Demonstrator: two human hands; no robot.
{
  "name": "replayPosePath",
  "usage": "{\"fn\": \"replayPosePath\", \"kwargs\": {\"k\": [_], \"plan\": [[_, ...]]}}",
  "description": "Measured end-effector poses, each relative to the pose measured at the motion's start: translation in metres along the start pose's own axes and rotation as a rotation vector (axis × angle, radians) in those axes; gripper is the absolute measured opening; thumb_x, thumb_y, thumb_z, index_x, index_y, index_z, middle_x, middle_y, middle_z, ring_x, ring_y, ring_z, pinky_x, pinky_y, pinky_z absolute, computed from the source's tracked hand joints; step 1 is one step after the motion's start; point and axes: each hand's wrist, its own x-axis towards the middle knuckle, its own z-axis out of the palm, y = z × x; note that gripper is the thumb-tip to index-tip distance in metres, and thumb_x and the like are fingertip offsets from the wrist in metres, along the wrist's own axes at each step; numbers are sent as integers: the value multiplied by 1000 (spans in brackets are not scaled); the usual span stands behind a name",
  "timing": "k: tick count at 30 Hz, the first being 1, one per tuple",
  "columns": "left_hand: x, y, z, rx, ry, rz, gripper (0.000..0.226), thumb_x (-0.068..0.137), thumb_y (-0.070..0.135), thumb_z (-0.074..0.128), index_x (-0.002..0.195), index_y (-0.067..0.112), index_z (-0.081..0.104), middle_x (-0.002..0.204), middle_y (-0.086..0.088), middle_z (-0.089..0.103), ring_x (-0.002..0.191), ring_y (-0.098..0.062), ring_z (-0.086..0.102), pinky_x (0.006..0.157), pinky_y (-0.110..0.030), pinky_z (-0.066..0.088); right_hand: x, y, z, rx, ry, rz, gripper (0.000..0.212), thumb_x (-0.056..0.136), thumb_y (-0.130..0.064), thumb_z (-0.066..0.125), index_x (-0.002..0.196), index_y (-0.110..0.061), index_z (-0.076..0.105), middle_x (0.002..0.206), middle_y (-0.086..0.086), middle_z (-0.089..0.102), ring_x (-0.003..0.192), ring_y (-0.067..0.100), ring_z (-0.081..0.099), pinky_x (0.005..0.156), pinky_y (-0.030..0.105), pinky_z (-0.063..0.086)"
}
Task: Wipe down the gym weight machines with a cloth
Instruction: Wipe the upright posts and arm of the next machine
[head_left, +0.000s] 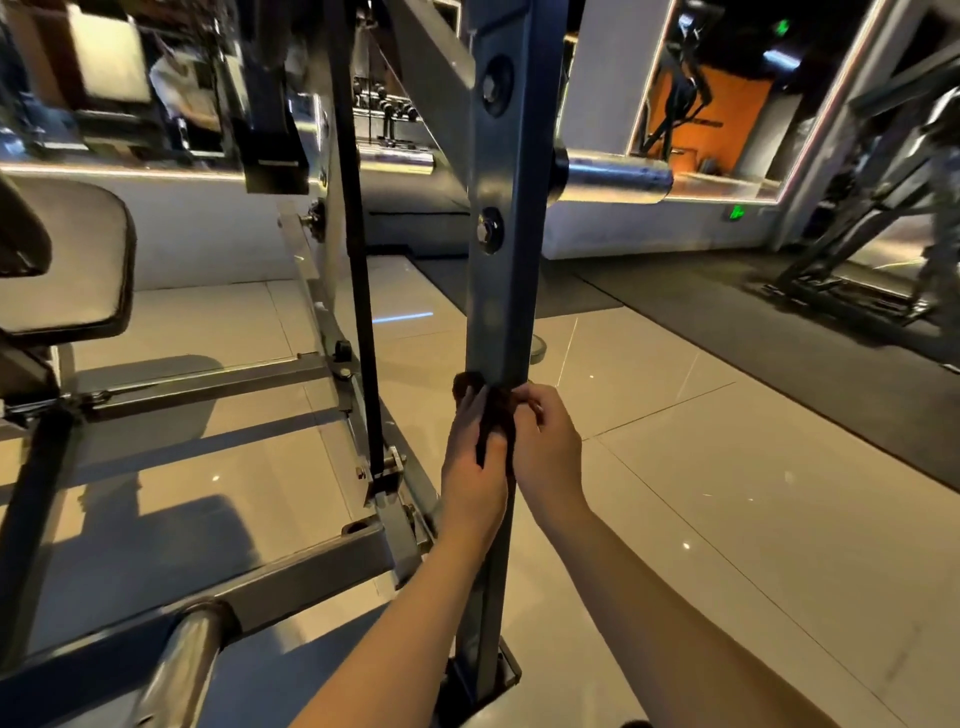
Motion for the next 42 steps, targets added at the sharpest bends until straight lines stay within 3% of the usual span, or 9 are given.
{"fn": "replayPosePath", "kwargs": {"k": [6,11,15,20,25,30,37,40,42], "plan": [[-34,-44,-2,35,24,-211,40,103,41,45,120,78,42,146,16,50,138,-14,44,116,-50,39,-20,24,-8,-4,-47,79,21,103,-16,53,115,-30,61,115,-14,63,113,11,61,99,35,56],[8,25,-1,-43,28,-93,42,107,31,44,123,70,41,142,22,47,135,-6,44,117,-44,39,6,-20,-8,11,-35,-65,17,105,-25,51,118,-29,61,115,-11,65,106,9,62,91,23,55],[38,60,2,-109,38,-35,42,107,34,41,120,74,43,138,23,48,131,-8,47,112,-42,43,16,-39,-10,60,-88,-18,22,106,-41,46,117,-27,57,107,-9,65,96,10,64,84,24,58],[6,-4,5,-37,74,-103,43,107,34,43,127,72,42,152,13,44,137,-11,43,114,-41,41,4,6,-15,44,-128,-6,11,105,-33,51,112,-28,58,103,-14,64,98,7,63,80,17,53],[-57,-95,13,110,68,-314,39,105,34,44,121,69,40,148,7,50,137,-19,46,114,-45,40,-26,82,-12,22,-168,109,14,101,-21,57,100,-35,60,98,-22,66,97,3,65,92,34,58],[-90,-134,11,188,-11,-662,42,109,32,38,150,36,29,132,-11,60,112,-30,60,97,-41,50,-51,125,-10,47,-192,238,23,99,-15,57,101,-38,61,101,-24,66,103,3,65,95,36,56],[-63,-108,6,-46,72,-459,39,107,34,46,145,40,41,133,10,55,113,-2,54,81,-11,46,-67,149,-9,33,-148,279,14,104,-34,51,117,-32,57,107,-15,66,100,4,65,81,19,53],[-73,-139,10,-2,114,-579,38,108,32,43,145,32,44,135,2,59,108,-6,57,63,0,44,-72,167,-5,63,-154,347,20,105,-30,50,123,-31,57,111,-15,67,103,3,65,87,22,55],[-90,-165,13,-41,118,-695,31,109,27,40,139,25,48,131,-2,62,104,-8,59,68,-6,46,-79,184,-4,63,-171,379,23,105,-24,49,123,-33,59,112,-18,66,105,1,64,93,26,55]]}}
